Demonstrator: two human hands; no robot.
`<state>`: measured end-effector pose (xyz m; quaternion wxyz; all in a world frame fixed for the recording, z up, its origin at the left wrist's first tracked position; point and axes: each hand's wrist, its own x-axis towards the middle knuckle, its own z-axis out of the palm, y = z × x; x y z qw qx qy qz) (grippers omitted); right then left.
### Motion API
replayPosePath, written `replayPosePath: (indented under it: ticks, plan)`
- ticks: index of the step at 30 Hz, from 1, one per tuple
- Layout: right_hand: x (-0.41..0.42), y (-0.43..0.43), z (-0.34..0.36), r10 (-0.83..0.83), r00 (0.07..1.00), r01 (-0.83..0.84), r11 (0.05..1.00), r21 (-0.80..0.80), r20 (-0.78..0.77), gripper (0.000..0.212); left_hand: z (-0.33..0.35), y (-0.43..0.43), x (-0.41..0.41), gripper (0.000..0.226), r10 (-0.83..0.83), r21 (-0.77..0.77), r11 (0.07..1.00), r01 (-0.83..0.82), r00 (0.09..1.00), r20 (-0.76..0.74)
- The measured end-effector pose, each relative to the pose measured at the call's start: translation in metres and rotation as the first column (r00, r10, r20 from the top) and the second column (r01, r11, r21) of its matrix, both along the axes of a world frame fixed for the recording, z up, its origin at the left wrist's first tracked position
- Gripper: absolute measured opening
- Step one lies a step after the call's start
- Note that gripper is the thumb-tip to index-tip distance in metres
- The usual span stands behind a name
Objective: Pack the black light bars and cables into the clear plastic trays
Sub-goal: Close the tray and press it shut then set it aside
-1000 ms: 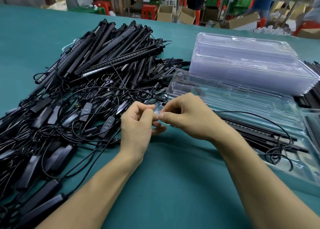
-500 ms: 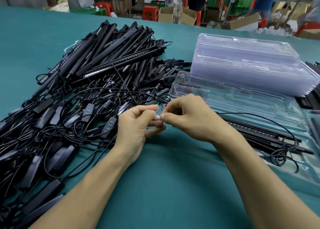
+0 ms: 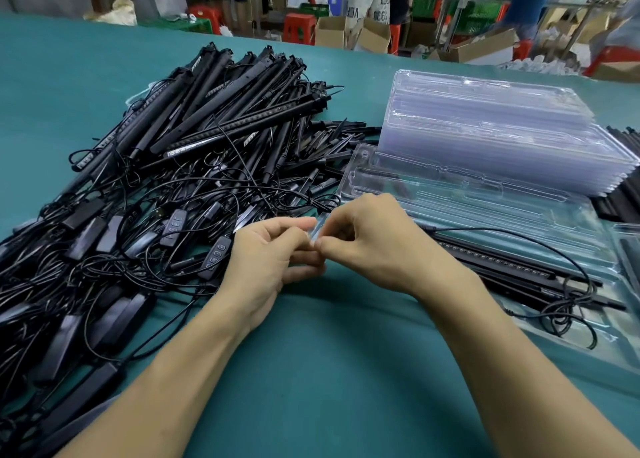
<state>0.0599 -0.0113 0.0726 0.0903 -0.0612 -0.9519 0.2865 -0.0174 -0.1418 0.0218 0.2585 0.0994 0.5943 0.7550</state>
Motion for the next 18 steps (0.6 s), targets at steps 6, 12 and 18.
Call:
replayPosePath:
  ticks: [6,12,18]
  plan:
    - [0.0,-0.002,0.0,-0.002,1.0,0.002,1.0,0.013,0.026,0.015,0.006,-0.007,-0.007,0.019,-0.11,-0.044,0.993,0.113,0.992,0.059]
    - [-0.001,-0.006,-0.003,-0.001,0.994,-0.021,0.979,0.202,0.107,0.019,0.008,-0.01,-0.009,0.019,-0.094,-0.088,0.991,0.1,0.993,0.075]
    - [0.001,-0.017,-0.006,0.025,0.989,-0.062,0.964,0.26,0.144,0.02,0.006,-0.008,-0.01,0.018,-0.023,-0.131,0.991,0.026,0.999,0.028]
